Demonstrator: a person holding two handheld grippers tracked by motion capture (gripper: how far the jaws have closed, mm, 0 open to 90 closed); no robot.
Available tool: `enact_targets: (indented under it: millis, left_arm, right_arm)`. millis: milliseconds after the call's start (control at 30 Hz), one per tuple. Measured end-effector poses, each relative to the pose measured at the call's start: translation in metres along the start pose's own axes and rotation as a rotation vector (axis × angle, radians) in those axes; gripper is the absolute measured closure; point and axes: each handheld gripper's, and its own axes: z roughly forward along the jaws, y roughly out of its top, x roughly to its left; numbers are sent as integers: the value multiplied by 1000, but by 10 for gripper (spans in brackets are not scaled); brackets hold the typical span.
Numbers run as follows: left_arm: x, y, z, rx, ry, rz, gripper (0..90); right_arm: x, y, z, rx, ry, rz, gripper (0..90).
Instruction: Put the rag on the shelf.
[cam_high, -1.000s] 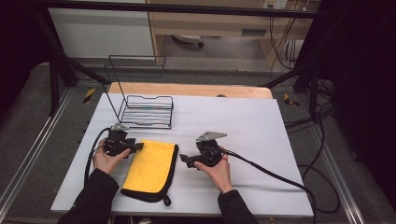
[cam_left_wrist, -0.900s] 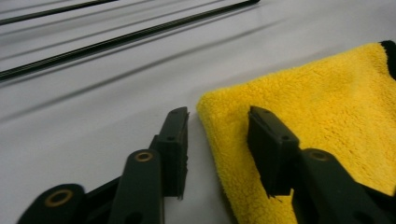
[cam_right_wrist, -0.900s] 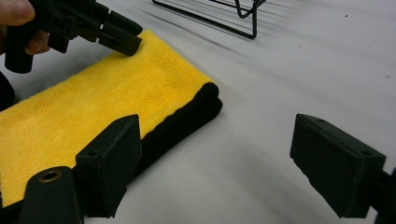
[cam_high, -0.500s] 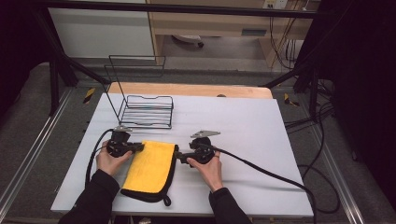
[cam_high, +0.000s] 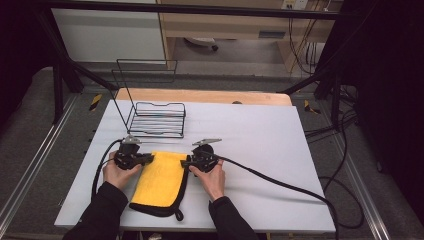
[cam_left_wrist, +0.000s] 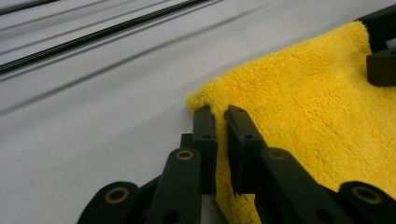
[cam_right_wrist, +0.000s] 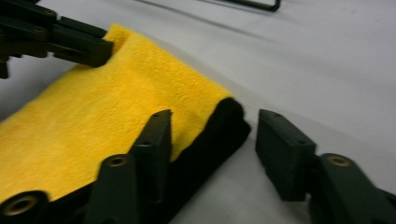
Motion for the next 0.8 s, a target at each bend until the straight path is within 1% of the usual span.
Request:
enact_targets:
  millis: [67,100,133,167,200,267,333,433,500,567,633,733,767,800]
  left_arm:
    - [0,0,0,0,1,0,818]
    - [0,0,0,-1,1,-1,815]
    - [0,-1,1,-2,-1,-2,812]
    - [0,-1,1,-3,-2,-2,812]
    - [1,-1,1,-3,-3,-5,810]
    - [1,-1,1,-3,-3,-6,810]
    - [1,-1,1,-2,-2,-2,810]
    - [2,-1,1,-5,-12,-12,821]
    - [3,-1,0,-7,-19,-28,826]
    - [4,-1,-1,-12,-25,-30,829]
    - [6,-1,-3,-20,-34,-35,834]
    - [8,-1,-12,-60,-53,-47,835]
    - [8,-1,-16,-73,-59,-45,835]
    - [7,0,-23,-96,-61,-33,835]
  right_arm:
    - [1,-1,0,-5,-2,1,512]
    - [1,-1,1,-3,0,5,543]
    - [1,0,1,1,2,25,581]
    - [1,0,1,1,2,25,581]
    - [0,0,2,5,10,47,624]
    - [1,0,3,6,26,69,675]
    - [1,0,5,7,40,83,726]
    - [1,-1,5,13,55,97,768]
    - [1,-1,5,12,57,101,775]
    - [1,-1,5,9,57,99,786]
    - [2,-1,3,-5,56,85,793]
    - [5,0,-2,-32,62,69,795]
    - [6,1,-4,-42,65,66,795]
    - [7,2,-7,-57,72,61,795]
